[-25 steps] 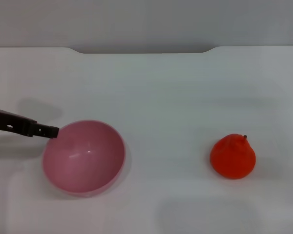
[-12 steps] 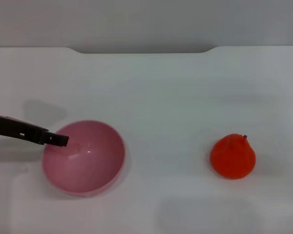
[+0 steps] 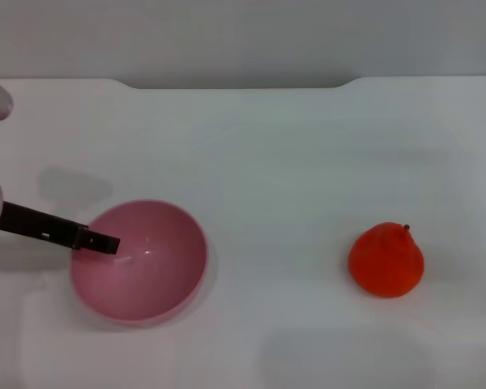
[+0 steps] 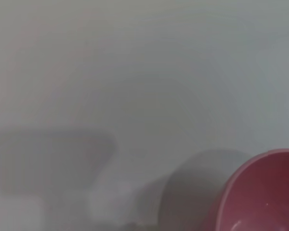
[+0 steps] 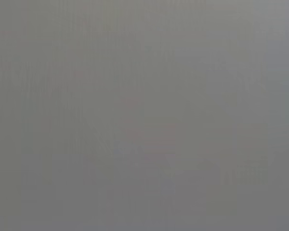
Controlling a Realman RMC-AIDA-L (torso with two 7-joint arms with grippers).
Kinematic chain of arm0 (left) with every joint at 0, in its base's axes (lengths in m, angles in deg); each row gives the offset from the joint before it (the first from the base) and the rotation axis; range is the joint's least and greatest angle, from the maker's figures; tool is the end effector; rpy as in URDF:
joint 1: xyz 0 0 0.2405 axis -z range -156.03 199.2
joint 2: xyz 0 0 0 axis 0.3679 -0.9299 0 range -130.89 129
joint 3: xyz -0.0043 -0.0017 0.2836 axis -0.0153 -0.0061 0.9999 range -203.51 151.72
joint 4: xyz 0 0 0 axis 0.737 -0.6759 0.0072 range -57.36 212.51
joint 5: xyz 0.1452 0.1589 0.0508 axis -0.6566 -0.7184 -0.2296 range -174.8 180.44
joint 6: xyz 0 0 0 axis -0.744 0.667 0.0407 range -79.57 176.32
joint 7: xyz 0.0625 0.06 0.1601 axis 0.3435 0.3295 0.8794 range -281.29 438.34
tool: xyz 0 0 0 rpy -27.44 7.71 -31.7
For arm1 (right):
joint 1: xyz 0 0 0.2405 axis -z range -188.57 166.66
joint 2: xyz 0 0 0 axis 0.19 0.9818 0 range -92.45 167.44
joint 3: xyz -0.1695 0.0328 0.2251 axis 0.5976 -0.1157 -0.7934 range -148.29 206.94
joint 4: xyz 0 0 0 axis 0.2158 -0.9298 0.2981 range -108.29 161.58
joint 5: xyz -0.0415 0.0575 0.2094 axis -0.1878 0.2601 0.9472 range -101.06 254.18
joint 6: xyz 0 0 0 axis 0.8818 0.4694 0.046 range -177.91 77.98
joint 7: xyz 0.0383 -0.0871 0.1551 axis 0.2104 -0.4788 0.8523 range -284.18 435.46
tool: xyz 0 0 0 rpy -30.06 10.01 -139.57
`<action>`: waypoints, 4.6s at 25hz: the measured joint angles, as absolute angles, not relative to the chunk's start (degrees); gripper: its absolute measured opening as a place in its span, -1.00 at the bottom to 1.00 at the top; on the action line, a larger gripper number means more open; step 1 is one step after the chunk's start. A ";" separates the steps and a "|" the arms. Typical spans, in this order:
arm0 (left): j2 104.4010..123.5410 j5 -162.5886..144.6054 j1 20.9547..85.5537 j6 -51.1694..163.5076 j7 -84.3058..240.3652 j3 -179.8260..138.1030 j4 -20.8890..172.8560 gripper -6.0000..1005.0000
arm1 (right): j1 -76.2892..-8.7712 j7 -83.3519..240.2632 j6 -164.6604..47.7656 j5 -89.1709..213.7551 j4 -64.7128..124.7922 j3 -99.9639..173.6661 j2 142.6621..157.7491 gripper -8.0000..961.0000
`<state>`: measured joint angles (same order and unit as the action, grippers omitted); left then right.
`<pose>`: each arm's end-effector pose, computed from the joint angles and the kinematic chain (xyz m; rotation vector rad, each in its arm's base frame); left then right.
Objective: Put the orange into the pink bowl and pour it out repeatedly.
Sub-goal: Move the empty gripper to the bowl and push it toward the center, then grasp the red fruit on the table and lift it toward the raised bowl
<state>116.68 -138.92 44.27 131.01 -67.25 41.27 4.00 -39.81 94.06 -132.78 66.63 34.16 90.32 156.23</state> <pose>-0.3020 0.3675 -0.0105 -2.3474 -1.3372 0.1924 0.3215 0.4023 0.0637 -1.3043 0.3207 0.9956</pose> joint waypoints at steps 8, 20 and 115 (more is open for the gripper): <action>116.56 -140.62 46.08 130.30 -67.12 41.35 6.47 0.58 | -40.41 94.01 -131.10 66.63 35.32 90.32 156.17 0.37; 116.56 -141.58 46.46 129.94 -67.50 41.40 6.48 0.18 | -40.17 93.92 -130.98 66.63 35.35 88.91 156.14 0.37; 116.48 -141.49 59.11 136.29 -65.95 39.41 6.90 -0.90 | -55.72 196.72 -141.46 -75.43 88.05 101.07 155.75 -0.50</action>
